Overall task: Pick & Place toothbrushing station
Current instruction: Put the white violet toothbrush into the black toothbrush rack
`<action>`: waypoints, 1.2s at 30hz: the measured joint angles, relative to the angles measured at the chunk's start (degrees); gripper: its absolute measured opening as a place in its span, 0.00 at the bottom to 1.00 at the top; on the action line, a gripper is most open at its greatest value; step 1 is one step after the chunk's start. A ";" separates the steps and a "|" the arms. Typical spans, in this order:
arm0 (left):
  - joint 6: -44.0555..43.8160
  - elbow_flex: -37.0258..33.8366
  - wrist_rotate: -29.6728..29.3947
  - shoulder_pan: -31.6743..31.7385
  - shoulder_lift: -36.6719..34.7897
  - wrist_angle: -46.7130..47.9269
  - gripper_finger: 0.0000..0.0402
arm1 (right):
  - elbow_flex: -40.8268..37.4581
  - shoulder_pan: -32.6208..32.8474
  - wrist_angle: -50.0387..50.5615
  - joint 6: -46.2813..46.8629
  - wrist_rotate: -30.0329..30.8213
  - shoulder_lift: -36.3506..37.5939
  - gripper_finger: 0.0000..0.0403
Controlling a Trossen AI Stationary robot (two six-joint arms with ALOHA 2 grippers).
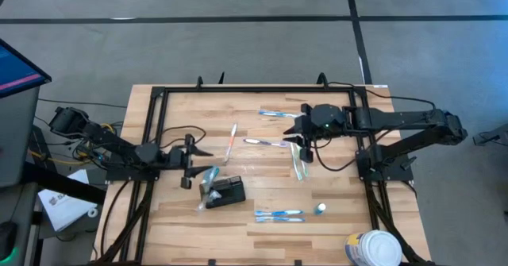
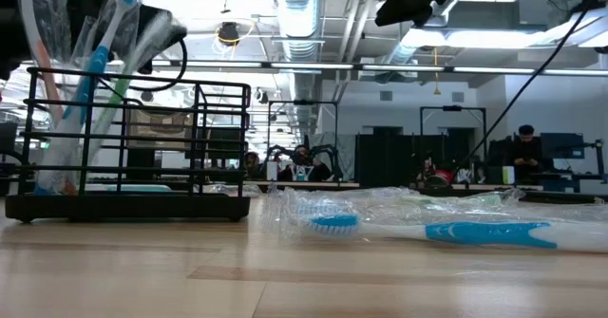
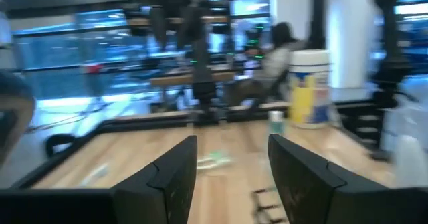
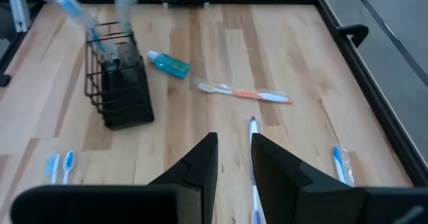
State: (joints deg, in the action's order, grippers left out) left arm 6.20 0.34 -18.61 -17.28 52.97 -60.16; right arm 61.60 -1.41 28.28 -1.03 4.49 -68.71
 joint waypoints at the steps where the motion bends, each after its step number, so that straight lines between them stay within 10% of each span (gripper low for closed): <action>1: 0.00 0.00 -0.82 0.00 0.00 -0.38 0.44 | 0.00 -0.37 0.01 0.02 0.00 0.00 0.20; 36: -3.67 0.00 -6.99 8.02 -0.11 -5.29 0.40 | 0.03 -10.77 10.06 -2.07 -0.16 -22.96 0.20</action>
State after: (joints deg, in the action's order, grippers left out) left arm 2.52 0.34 -25.61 -9.26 52.86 -65.45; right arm 61.64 -12.18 38.34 -3.10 4.33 -91.66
